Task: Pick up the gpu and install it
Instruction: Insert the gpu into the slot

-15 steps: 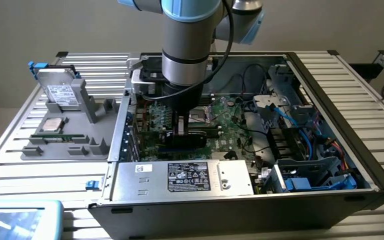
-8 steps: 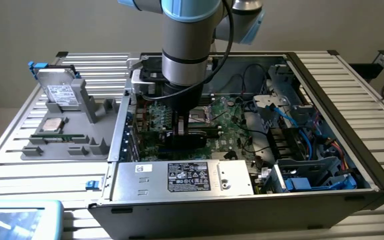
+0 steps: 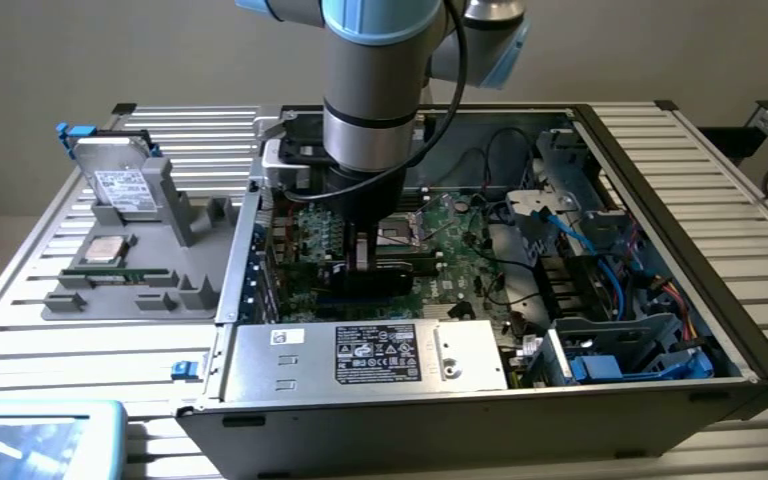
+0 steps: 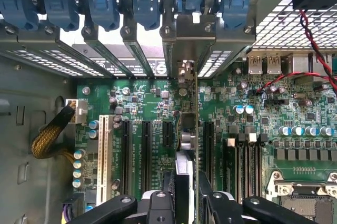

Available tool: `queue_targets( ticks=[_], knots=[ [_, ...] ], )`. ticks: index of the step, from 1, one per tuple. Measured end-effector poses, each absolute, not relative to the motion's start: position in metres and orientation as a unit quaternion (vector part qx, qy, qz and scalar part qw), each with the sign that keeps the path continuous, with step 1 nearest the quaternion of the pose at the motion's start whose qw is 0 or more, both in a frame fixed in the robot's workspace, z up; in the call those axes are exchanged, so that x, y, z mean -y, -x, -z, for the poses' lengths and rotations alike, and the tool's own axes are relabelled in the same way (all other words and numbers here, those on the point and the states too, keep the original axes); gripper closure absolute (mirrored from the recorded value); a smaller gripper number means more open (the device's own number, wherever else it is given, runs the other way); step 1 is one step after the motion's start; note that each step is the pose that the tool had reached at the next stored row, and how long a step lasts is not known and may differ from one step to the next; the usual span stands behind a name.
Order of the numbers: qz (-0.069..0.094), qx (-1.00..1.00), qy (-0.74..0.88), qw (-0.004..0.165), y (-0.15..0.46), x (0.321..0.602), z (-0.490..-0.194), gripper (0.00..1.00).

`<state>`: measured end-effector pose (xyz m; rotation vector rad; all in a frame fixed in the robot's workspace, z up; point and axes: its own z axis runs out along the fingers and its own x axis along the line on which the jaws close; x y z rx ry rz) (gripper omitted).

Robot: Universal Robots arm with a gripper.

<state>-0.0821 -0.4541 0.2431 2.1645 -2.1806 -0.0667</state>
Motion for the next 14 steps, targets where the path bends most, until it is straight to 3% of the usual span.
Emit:
queue_targets(
  ticks=[14],
  knots=[
    [0.022,0.709,-0.704,0.034,0.0837,0.4543,-0.2424,0.72]
  ],
)
